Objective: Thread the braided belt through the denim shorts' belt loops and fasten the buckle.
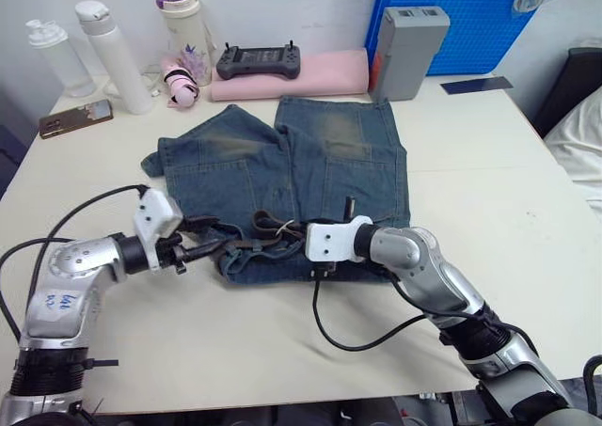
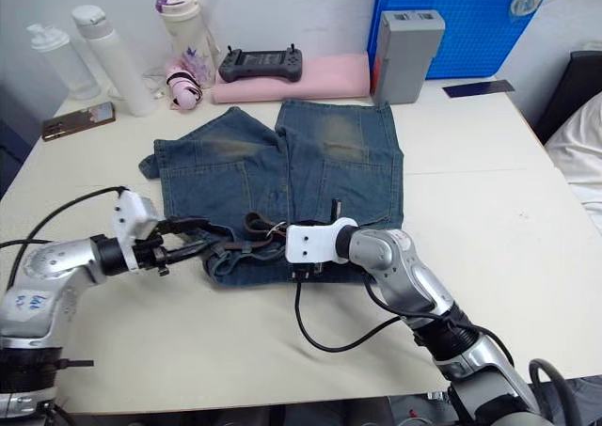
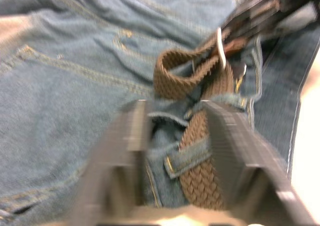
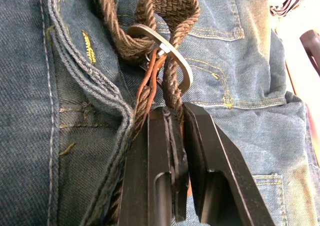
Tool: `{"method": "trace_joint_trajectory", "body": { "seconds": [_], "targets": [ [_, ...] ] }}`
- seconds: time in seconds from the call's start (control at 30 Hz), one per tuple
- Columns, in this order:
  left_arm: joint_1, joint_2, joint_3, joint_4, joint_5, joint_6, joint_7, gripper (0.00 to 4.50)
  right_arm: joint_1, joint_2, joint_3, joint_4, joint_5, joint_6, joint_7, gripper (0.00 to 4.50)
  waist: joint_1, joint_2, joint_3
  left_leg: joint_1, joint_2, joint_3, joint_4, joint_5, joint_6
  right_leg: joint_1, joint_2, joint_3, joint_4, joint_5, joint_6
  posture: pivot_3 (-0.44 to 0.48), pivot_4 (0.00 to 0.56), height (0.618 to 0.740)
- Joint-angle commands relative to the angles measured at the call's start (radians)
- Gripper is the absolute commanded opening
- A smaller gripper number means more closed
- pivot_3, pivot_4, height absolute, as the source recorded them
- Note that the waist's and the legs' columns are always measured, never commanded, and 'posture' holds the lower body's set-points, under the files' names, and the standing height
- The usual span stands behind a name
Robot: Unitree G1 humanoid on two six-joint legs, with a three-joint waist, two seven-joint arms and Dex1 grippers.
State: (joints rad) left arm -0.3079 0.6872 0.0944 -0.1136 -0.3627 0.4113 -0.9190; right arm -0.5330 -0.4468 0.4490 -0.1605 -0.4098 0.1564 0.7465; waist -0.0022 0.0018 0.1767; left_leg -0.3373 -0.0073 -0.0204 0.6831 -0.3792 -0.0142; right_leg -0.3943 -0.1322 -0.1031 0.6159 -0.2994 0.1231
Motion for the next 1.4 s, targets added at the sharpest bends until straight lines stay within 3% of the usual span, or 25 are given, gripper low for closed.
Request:
{"method": "trace_joint_trajectory", "body": {
  "seconds": [0.03,0.3,0.5,0.67,1.03,1.13,1.33,1.4],
  "targets": [
    [-0.004,-0.005,-0.080,0.035,0.063,-0.056,-0.019,0.05,0.006,-0.014,-0.034,-0.036,-0.003,0.013,-0.006,0.00,-0.002,0.000,0.000,0.000,0.000,0.000,0.000,0.000,0.000,0.000,0.000,0.000,0.000,0.000,0.000,0.000,0.150,0.739],
    [0.086,0.060,-0.223,0.097,0.223,-0.194,-0.062,0.05,0.058,-0.067,-0.117,-0.084,0.042,0.027,-0.005,0.00,0.000,0.000,0.000,0.000,0.000,0.001,-0.001,0.000,0.000,0.000,0.000,0.000,-0.001,0.000,0.000,0.000,0.150,0.739],
    [0.125,0.072,-0.249,0.104,0.289,-0.279,-0.026,0.05,0.184,-0.248,-0.316,-0.069,0.137,-0.039,0.010,0.00,0.001,0.001,0.000,0.002,0.001,0.002,-0.001,-0.001,0.001,0.001,0.000,0.001,-0.002,0.000,0.000,0.000,0.150,0.739],
    [0.138,0.076,-0.244,0.118,0.306,-0.312,-0.011,0.05,0.246,-0.372,-0.385,-0.003,0.128,-0.074,-0.007,0.00,0.001,0.002,-0.001,0.003,0.001,0.003,-0.001,-0.001,0.002,0.002,0.000,0.001,-0.003,0.000,0.000,0.000,0.150,0.739],
    [0.157,0.080,-0.240,0.126,0.321,-0.360,0.018,0.05,0.301,-0.355,-0.342,-0.069,0.125,-0.053,-0.032,0.00,0.004,0.003,-0.002,0.002,0.001,0.003,-0.001,-0.002,0.003,0.002,-0.001,0.001,-0.004,0.000,0.001,0.000,0.150,0.739],
    [0.161,0.079,-0.223,0.120,0.314,-0.375,0.033,0.00,0.327,-0.344,-0.346,-0.088,0.149,-0.010,-0.021,1.24,0.004,0.003,-0.002,0.002,0.001,0.003,-0.001,-0.002,0.003,0.003,-0.001,0.001,-0.004,0.000,0.001,0.000,0.150,0.739],
    [0.166,0.070,-0.126,0.069,0.239,-0.369,0.056,0.00,0.299,-0.322,-0.423,-0.158,0.314,0.055,0.044,4.15,-0.002,0.005,-0.002,0.003,0.002,0.003,-0.001,-0.002,0.002,0.002,0.000,0.001,-0.004,0.001,0.000,0.000,0.150,0.739],
    [0.168,0.069,-0.077,0.051,0.197,-0.351,0.062,0.00,0.286,-0.324,-0.454,-0.182,0.386,0.079,0.078,4.40,-0.002,0.005,-0.002,0.003,0.003,0.003,-0.001,-0.002,0.002,0.002,0.001,0.001,-0.003,0.001,0.000,0.000,0.150,0.739]
  ]
}}
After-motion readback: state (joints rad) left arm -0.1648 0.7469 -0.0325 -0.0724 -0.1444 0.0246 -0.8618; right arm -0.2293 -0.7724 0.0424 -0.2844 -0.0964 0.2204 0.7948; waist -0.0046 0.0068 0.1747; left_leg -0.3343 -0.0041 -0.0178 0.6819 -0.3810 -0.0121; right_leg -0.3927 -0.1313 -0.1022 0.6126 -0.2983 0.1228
